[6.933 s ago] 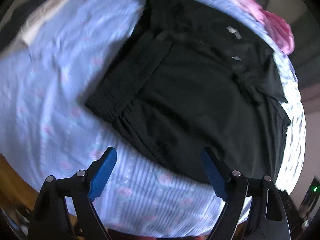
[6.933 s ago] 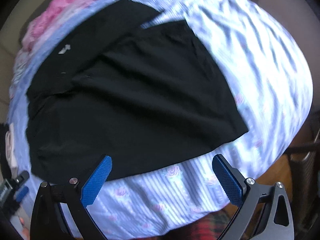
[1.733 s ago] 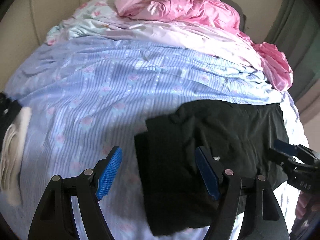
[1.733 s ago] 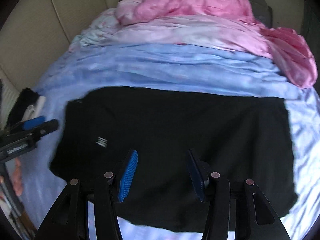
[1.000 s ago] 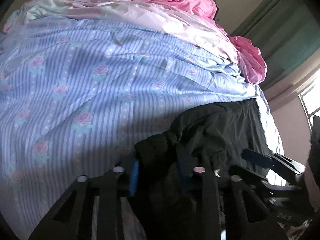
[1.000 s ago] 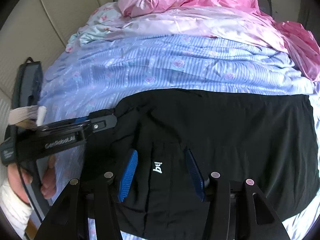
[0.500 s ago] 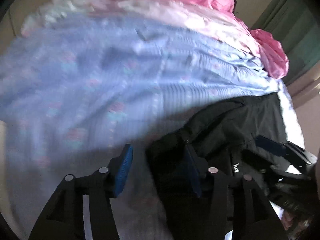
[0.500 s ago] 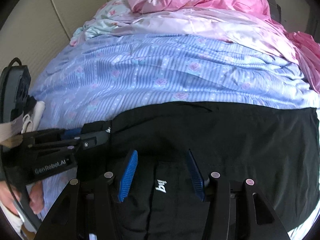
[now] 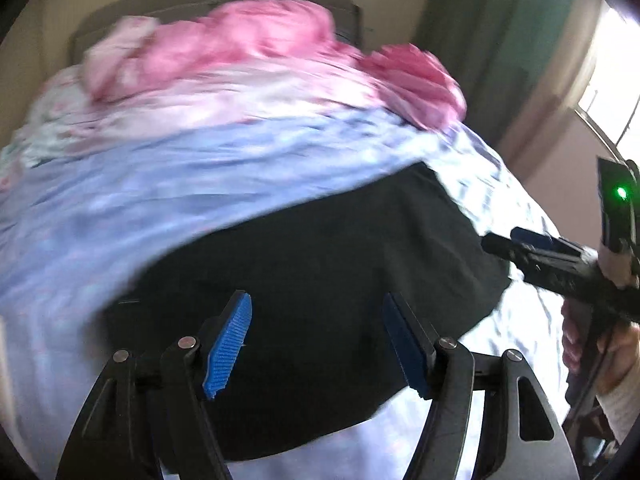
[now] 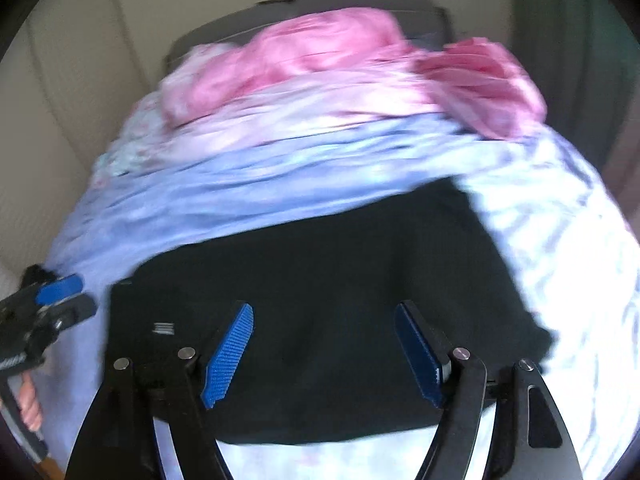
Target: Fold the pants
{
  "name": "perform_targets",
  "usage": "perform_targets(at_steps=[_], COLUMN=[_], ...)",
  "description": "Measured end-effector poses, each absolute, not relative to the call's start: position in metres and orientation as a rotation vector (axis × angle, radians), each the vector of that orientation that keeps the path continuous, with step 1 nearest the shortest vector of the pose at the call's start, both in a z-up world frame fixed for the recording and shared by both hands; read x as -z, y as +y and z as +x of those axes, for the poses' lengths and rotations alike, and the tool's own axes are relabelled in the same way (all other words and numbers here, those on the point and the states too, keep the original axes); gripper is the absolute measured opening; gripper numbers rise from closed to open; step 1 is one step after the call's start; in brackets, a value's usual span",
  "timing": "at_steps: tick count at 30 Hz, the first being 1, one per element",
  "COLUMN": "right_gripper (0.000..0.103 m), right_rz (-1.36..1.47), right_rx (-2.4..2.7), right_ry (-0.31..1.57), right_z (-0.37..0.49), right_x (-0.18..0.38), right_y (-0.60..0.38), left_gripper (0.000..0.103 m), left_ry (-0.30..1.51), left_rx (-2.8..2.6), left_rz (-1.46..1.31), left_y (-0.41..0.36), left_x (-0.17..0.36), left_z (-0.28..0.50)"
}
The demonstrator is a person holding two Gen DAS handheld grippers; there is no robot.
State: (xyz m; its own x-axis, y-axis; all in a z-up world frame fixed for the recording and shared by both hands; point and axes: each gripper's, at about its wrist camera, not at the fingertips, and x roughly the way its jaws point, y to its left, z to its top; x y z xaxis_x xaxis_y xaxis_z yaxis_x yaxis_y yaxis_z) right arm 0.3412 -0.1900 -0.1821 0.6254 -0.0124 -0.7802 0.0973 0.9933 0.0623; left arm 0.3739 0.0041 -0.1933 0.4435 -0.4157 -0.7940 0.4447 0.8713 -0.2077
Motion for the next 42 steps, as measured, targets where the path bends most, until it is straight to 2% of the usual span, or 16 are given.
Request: perform_targets(at_steps=[5,12,14,17,21,25,28,32,35,38,42], right_gripper=[0.074,0.074,0.074,0.074,0.074,0.073,0.068,0.066,0.06,0.047,0.018], right_rz=[0.144,0.217,0.23,0.251,0.267,0.327,0.344,0.321,0.323,0.331,0.357], right_rx=[0.182,0.114,0.085,0.029,-0.024,-0.062,-0.094,-0.137,-0.143,-0.123,-0.116], right_ry=[0.904,0.961,0.98,1.008,1.041,1.055,1.054,1.06,1.047,1.052,1.076], right_z=[0.342,0.373,0.381,0.39,0.4,0.404,0.404,0.403,0.401,0.405,0.407], right_x=[0.193,0.23,0.242,0.258,0.279,0.294,0.298,0.307,0.313,0.317,0.313], right_y=[-0.287,-0.366,-0.375,-0.385,-0.396,-0.408,-0.409,-0.403,-0.406,-0.411,-0.409], left_gripper=[0.067,0.065,0.059,0.044,0.018,0.012,0.01,0.008,0.008,0.008,0.008], left_ry=[0.974,1.007,1.025,1.064,1.112,1.159,1.186,1.226,1.239,1.25,1.273], left_rx=[0.6,0.558,0.537,0.514,0.5,0.491,0.487,0.501,0.501,0.483,0.48], left_rz=[0.042,0.06,0.065,0.058,0.067,0.066,0.063,0.047,0.034,-0.02,-0.049], left_y=[-0.08,-0.157,-0.168,-0.18,-0.189,-0.192,-0.195,-0.201,-0.202,-0.2,-0.198], left_x=[0.209,0.23,0.238,0.255,0.277,0.292,0.301,0.313,0.322,0.326,0.325], left_z=[0.377,0.4,0.405,0.414,0.416,0.411,0.406,0.397,0.393,0.394,0.397])
